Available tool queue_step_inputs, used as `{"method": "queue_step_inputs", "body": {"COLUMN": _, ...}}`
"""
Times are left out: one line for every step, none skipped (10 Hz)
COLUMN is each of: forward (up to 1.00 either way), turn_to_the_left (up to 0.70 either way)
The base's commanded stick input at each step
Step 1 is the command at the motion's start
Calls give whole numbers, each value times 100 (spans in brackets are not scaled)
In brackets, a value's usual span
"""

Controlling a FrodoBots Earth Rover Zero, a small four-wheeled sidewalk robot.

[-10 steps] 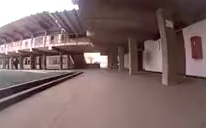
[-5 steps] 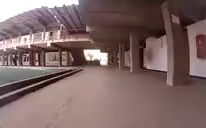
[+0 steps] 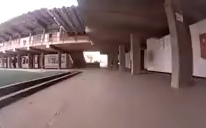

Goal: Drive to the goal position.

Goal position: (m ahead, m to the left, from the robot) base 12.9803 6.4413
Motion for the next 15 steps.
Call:
{"method": "queue_step_inputs", "body": {"forward": 50, "turn_to_the_left": 0}}
{"method": "queue_step_inputs", "body": {"forward": 50, "turn_to_the_left": 0}}
{"method": "queue_step_inputs", "body": {"forward": 50, "turn_to_the_left": 0}}
{"method": "queue_step_inputs", "body": {"forward": 50, "turn_to_the_left": 0}}
{"method": "queue_step_inputs", "body": {"forward": 50, "turn_to_the_left": 0}}
{"method": "queue_step_inputs", "body": {"forward": 50, "turn_to_the_left": 0}}
{"method": "queue_step_inputs", "body": {"forward": 50, "turn_to_the_left": 0}}
{"method": "queue_step_inputs", "body": {"forward": 50, "turn_to_the_left": 0}}
{"method": "queue_step_inputs", "body": {"forward": 50, "turn_to_the_left": 0}}
{"method": "queue_step_inputs", "body": {"forward": 50, "turn_to_the_left": 0}}
{"method": "queue_step_inputs", "body": {"forward": 50, "turn_to_the_left": 0}}
{"method": "queue_step_inputs", "body": {"forward": 50, "turn_to_the_left": 0}}
{"method": "queue_step_inputs", "body": {"forward": 50, "turn_to_the_left": 0}}
{"method": "queue_step_inputs", "body": {"forward": 50, "turn_to_the_left": 0}}
{"method": "queue_step_inputs", "body": {"forward": 50, "turn_to_the_left": 0}}
